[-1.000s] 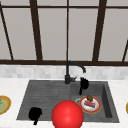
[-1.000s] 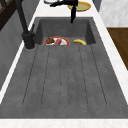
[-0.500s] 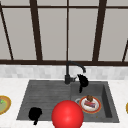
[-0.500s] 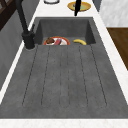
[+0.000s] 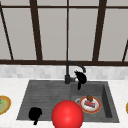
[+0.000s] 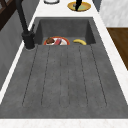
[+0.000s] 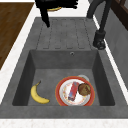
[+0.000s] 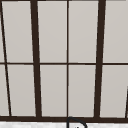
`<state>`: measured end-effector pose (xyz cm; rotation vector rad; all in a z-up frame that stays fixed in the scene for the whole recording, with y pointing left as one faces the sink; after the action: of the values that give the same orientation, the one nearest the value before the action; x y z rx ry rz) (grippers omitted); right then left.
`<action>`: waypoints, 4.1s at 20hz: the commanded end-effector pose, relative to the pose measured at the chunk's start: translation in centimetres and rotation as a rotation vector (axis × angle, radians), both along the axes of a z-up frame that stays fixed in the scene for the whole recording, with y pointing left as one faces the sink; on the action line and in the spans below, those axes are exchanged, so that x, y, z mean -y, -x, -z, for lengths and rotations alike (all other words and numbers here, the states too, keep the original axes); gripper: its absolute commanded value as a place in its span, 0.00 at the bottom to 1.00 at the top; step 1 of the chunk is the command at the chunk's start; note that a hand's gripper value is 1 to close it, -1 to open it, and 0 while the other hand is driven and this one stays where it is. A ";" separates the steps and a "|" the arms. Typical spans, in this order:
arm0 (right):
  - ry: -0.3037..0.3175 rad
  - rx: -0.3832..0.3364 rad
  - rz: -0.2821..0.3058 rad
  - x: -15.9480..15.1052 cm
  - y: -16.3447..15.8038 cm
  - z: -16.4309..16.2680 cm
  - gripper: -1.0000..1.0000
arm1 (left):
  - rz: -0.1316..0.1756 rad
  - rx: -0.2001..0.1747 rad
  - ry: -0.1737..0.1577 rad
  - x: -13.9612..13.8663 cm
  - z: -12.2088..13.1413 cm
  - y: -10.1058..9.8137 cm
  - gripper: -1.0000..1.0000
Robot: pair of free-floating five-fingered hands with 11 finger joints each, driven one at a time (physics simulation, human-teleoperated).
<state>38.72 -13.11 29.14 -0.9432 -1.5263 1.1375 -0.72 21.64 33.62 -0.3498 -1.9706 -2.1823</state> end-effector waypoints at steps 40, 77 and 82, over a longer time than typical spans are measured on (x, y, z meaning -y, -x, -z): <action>0.202 -0.736 0.105 -4.2 -13.5 2.4 0.00 | 0.000 0.000 0.000 0.0 0.0 0.0 0.50; 0.373 -0.655 0.244 -6.8 -23.7 9.0 0.00 | 0.000 0.000 0.000 0.0 0.0 0.0 0.50; 0.370 -0.610 0.229 -7.2 -27.2 13.0 0.00 | 0.000 0.000 0.000 0.0 0.0 0.0 0.50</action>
<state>64.13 -6.29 18.41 -0.8672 -0.7021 1.3388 -0.72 21.64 33.62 -0.3498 -1.9706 -2.1823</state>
